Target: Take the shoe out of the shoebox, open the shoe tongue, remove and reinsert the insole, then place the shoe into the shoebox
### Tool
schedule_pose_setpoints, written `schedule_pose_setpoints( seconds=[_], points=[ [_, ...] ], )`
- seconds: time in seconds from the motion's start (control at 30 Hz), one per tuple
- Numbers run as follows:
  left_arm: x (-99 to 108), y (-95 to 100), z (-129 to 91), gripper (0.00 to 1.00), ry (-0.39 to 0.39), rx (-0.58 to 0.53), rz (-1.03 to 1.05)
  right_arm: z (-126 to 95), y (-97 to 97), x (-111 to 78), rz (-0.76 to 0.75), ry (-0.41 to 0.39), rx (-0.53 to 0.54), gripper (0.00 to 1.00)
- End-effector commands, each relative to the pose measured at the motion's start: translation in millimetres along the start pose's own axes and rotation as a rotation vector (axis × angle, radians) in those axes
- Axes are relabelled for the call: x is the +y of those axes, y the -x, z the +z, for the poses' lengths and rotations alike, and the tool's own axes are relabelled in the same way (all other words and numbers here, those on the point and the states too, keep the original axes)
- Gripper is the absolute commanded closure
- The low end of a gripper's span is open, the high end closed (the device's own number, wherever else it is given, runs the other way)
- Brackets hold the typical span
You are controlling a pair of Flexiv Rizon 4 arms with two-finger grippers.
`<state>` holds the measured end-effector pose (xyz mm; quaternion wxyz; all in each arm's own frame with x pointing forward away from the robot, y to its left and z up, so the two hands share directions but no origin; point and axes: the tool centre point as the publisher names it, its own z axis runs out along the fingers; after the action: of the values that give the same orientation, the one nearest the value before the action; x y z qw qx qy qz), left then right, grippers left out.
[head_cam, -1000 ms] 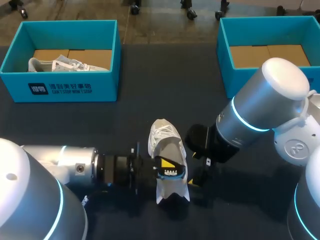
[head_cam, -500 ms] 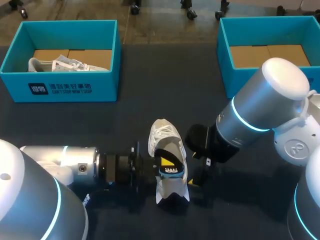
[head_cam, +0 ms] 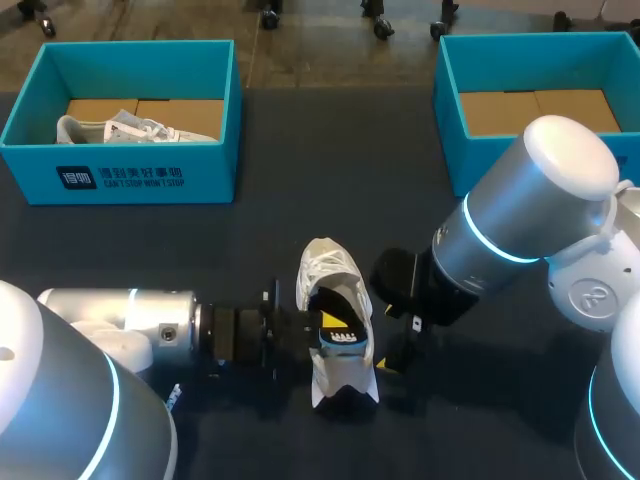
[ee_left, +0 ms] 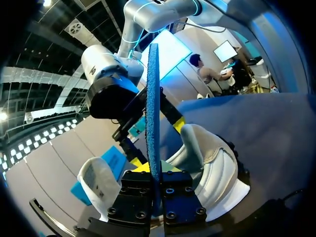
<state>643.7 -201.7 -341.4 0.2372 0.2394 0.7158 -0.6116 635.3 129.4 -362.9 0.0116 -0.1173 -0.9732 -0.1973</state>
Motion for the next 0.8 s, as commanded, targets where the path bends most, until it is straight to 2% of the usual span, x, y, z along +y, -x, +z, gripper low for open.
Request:
schedule_pose_setpoints(
  seconds=[0.03,0.1,0.13,0.2,0.23,0.37,0.47,0.53,0.57,0.6,0.8],
  points=[
    [-4.4,-1.2,-2.7,1.0,-0.014,0.005,-0.02,1.3,-1.5,0.4,0.001,-0.002,-0.004,0.0],
    [-10.8,-2.0,-5.0,0.97,-0.029,0.007,-0.026,1.3,-1.5,0.4,0.001,-0.002,-0.004,0.0],
    [-14.4,-2.0,-6.2,0.71,-0.043,0.004,-0.035,1.3,-1.5,0.4,0.001,-0.002,-0.004,0.0],
    [-16.5,1.2,-7.0,0.47,-0.042,0.004,-0.026,1.3,-1.5,0.4,0.001,-0.002,-0.004,0.0],
    [-20.5,1.0,-7.3,0.4,-0.045,0.003,-0.026,1.3,-1.5,0.4,0.001,-0.002,-0.004,0.0],
    [-33.2,-1.3,-7.4,0.35,-0.046,0.001,-0.009,1.3,-1.5,0.4,0.001,-0.002,-0.004,0.0],
    [-38.9,-3.4,-3.9,0.43,-0.031,0.014,0.022,1.3,-1.5,0.4,0.001,-0.002,-0.004,0.0],
    [-41.4,-5.4,0.0,0.6,-0.015,0.023,0.055,1.3,-1.5,0.4,0.001,-0.002,-0.004,0.0],
    [-37.1,-3.9,2.6,0.74,-0.013,0.025,0.057,1.3,-1.5,0.4,0.001,-0.002,-0.004,0.0],
    [-35.1,-3.9,3.7,1.0,-0.012,0.03,0.059,1.3,-1.5,0.4,0.001,-0.002,-0.004,0.0],
    [-25.0,-6.3,4.2,1.0,0.013,0.032,0.069,1.3,-1.5,0.4,0.001,-0.002,-0.004,0.0]
  ],
)
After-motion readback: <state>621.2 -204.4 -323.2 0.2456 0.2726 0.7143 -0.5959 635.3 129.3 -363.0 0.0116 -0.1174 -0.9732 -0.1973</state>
